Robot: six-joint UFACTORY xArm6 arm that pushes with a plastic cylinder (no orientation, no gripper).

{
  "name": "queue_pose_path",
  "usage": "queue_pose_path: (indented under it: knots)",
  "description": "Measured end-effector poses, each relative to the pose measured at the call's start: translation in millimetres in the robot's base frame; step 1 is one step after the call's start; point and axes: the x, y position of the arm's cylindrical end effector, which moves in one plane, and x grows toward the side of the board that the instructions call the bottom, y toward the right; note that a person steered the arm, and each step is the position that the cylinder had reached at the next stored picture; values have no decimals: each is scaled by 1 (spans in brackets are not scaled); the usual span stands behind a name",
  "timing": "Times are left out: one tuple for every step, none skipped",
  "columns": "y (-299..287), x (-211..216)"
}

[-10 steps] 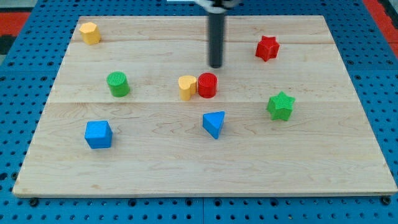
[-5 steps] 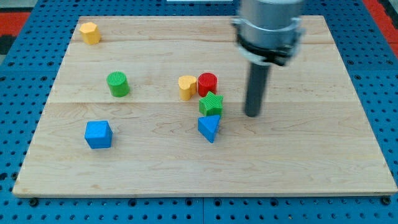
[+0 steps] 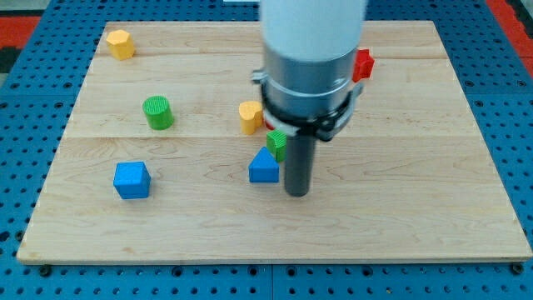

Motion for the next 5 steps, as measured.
queue_pose_path:
  knots:
    - [-32,0]
    - [-77,-1]
    - [-69,-11]
    - [-74,-20]
    - [-97,-29]
